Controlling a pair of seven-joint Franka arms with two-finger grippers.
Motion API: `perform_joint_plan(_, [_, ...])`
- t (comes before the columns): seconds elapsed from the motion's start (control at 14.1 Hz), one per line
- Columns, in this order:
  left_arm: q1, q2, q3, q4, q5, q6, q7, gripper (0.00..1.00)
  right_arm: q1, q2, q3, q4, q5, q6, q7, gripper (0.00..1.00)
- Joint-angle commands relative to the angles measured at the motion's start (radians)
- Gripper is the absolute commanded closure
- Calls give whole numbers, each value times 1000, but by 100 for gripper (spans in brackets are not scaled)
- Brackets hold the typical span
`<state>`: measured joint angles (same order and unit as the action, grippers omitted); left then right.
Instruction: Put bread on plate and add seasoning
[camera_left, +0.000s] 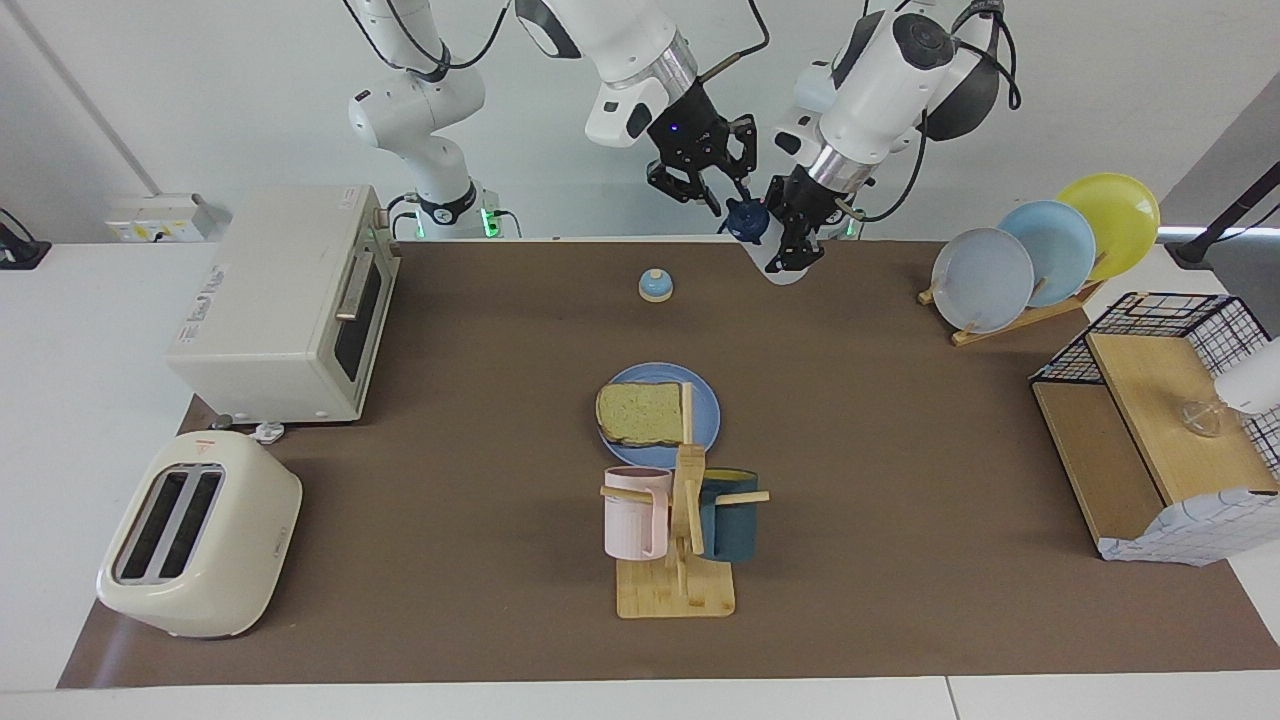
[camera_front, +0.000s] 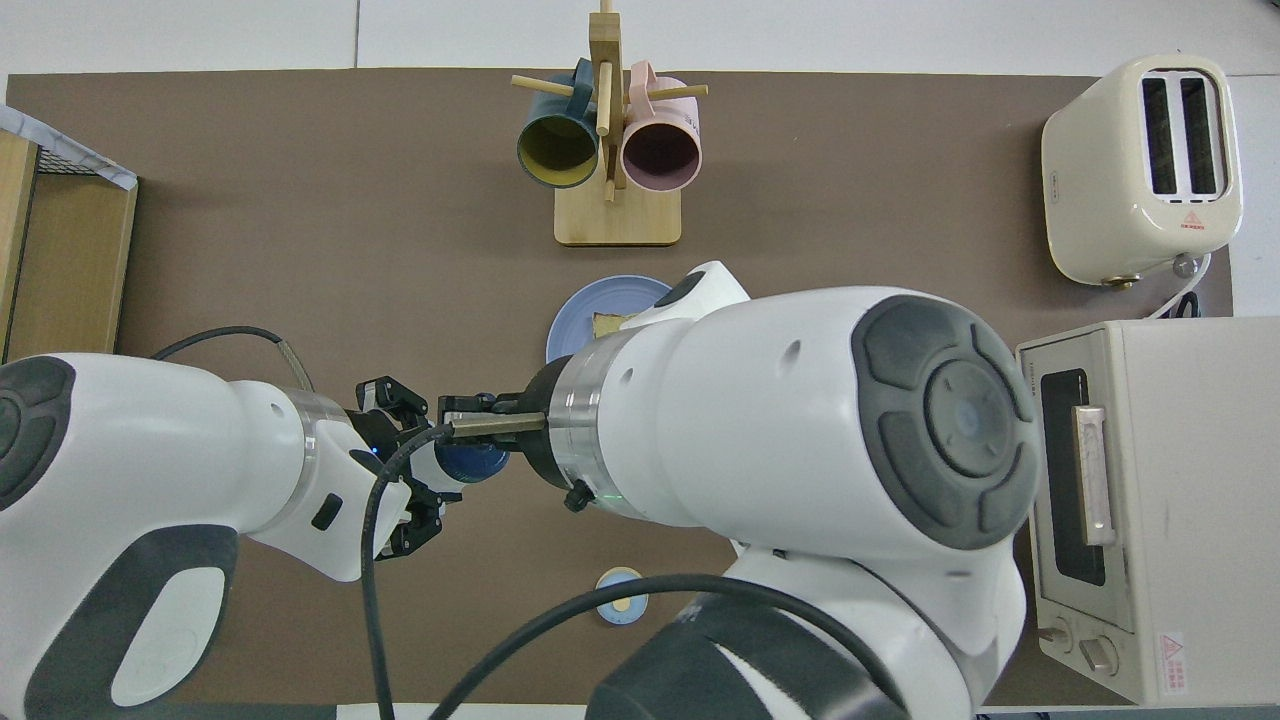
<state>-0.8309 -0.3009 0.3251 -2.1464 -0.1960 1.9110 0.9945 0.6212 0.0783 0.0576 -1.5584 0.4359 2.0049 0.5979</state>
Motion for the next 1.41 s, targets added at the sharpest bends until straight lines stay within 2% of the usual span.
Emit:
perform_joint_plan(0.0, [-5, -32, -1, -33, -16, 26, -14, 100, -1, -6, 4, -11, -20, 15, 14, 64])
perform_joint_plan(0.28, [-5, -32, -1, -33, -19, 28, -14, 100, -1, -6, 4, -11, -20, 14, 16, 66])
perform_joint_plan(0.85, [-5, -32, 0, -33, -33, 28, -14, 100, -3, -6, 4, -14, -22, 15, 14, 100])
perform_joint_plan(1.34, [-5, -38, 0, -41, -36, 28, -14, 100, -6, -8, 4, -25, -16, 17, 19, 100])
